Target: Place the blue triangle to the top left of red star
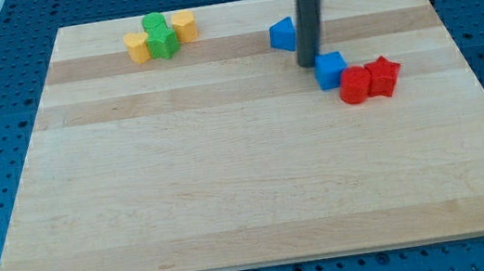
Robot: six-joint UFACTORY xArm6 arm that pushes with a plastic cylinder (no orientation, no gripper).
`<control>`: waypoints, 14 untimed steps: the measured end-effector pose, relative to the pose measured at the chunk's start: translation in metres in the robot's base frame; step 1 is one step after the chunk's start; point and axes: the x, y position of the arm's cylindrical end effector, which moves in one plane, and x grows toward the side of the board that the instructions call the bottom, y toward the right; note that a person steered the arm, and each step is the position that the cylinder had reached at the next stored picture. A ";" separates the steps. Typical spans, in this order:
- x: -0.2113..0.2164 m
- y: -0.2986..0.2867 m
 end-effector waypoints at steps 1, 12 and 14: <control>0.011 -0.005; -0.007 -0.036; -0.015 0.007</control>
